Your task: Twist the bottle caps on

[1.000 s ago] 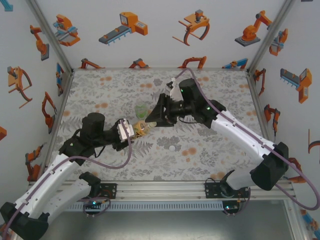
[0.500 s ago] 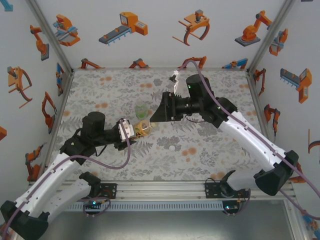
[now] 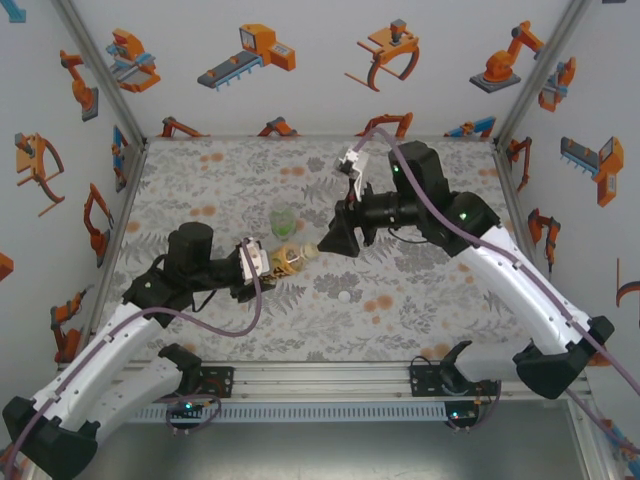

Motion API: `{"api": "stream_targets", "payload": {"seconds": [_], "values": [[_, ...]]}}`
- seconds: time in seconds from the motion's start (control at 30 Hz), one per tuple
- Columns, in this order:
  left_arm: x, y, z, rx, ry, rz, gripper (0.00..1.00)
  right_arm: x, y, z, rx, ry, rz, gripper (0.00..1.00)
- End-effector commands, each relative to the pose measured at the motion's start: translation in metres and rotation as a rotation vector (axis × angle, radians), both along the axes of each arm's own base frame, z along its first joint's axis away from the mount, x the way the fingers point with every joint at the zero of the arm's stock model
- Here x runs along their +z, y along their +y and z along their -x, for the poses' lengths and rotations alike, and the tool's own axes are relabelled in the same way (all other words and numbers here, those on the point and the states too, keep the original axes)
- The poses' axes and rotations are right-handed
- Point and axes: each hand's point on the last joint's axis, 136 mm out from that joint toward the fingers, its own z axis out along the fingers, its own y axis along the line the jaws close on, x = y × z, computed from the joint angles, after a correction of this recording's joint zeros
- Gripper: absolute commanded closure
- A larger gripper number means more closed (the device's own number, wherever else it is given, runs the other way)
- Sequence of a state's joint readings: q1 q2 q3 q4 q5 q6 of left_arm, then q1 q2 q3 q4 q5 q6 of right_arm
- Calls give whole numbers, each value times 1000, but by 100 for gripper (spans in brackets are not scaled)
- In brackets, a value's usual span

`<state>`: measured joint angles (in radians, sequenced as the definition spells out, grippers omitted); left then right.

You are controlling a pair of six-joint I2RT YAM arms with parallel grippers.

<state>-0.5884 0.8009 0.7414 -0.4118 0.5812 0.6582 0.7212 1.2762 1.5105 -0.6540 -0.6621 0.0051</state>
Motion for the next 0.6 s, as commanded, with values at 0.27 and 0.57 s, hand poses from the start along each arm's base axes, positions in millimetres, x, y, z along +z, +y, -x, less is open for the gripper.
{"api": "stream_targets", "payload": {"seconds": [0.27,0.57], "values": [[8,-10,19,-124,37,37,100,-1,0,56,517,-610,-87,41],[7,-10,20,-126,45,33,100,-17,13,62,592,-627,-102,42]]}}
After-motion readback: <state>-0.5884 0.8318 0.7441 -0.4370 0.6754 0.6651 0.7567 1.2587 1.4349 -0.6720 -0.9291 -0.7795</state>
